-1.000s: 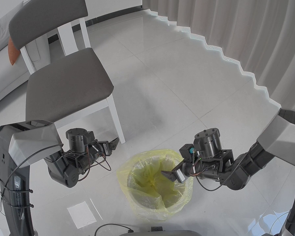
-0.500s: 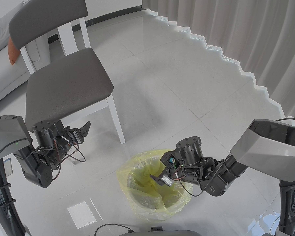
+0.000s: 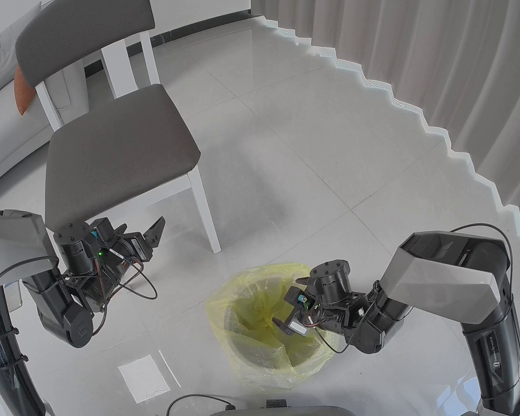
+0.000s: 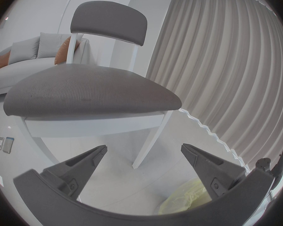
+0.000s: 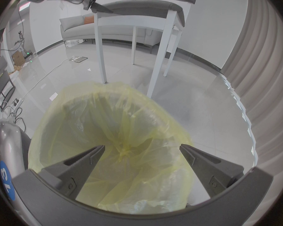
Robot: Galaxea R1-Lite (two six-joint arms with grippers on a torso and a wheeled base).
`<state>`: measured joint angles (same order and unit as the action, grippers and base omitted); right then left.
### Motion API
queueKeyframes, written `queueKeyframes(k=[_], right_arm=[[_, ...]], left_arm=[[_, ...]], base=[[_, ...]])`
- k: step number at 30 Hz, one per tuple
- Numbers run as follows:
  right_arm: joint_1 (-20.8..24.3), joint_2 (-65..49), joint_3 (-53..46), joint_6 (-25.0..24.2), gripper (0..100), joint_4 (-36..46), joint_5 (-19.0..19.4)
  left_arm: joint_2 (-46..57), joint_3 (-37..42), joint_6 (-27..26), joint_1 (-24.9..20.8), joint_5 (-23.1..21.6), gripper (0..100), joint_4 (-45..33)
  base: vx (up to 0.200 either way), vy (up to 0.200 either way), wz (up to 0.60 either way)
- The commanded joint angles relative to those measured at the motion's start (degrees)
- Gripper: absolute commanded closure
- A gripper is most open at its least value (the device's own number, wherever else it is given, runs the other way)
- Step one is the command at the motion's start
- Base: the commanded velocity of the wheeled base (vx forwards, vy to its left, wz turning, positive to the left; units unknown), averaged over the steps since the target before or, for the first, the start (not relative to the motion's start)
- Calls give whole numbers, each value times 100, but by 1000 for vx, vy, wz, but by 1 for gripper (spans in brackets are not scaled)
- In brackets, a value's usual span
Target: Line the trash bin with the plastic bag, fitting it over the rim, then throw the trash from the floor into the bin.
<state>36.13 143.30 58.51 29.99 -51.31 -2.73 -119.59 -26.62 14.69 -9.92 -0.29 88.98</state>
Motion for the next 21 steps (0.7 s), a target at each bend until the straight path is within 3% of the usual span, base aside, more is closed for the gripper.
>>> queueKeyframes(k=[1,12,21], right_arm=[[201,260,72,42,0,16,-8],[623,365,248,306,0,253,80],[1256,146,169,-178,0,376,194]], left_arm=[[-64,34,16,17,-6,0,102],[15,184,25,69,-6,0,102],[59,219,43,87,-85,0,102]], base=[[0,0,0],[0,0,0],[0,0,0]])
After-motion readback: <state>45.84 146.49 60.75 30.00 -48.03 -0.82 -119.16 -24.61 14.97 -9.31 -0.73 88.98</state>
